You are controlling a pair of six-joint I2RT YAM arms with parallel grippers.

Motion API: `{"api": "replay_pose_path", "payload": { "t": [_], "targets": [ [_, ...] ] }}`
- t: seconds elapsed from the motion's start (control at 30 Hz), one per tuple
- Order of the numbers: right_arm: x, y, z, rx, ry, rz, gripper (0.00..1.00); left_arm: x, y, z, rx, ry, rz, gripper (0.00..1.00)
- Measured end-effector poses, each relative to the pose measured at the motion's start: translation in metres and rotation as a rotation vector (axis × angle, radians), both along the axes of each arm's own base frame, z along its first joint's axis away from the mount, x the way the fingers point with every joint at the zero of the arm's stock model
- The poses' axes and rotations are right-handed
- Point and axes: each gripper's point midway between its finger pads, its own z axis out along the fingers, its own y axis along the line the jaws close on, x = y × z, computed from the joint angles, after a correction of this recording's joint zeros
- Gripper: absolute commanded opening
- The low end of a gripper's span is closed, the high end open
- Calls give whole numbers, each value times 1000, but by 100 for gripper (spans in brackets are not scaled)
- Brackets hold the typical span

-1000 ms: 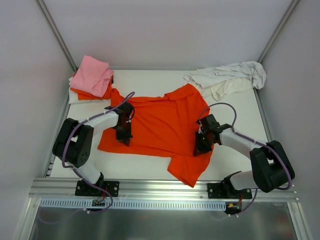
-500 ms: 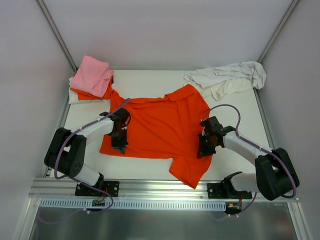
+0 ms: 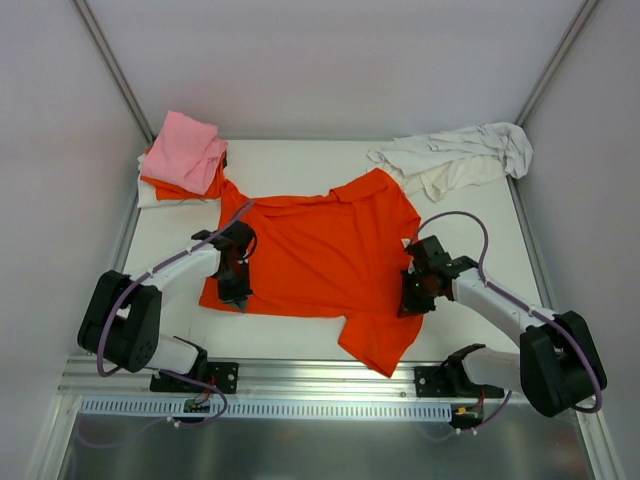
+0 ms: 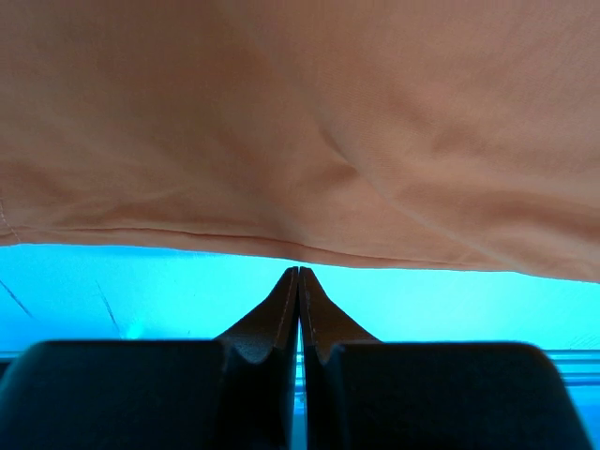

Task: Fold and stack the t-shirts
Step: Flatten out the tshirt

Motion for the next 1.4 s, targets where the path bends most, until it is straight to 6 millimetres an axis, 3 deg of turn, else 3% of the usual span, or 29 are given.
{"api": "replay_pose_path", "payload": {
  "t": [0.23, 0.57, 0.73, 1.03, 1.4],
  "targets": [
    [6, 1, 3, -14, 5, 0, 0, 20, 0, 9, 1, -111, 9, 0],
    [64, 26, 38, 16, -84, 13, 0, 46, -7, 19, -8, -189, 8, 0],
    [82, 34, 37, 11, -81, 22, 0, 59, -8, 17, 6, -213, -3, 0],
    [79, 37, 6, -18, 25, 36, 0, 69, -8, -12, 59, -133, -25, 0],
    [80, 38, 5, -14, 25, 39, 0, 69, -8, -14, 60, -130, -29, 0]
  ]
}}
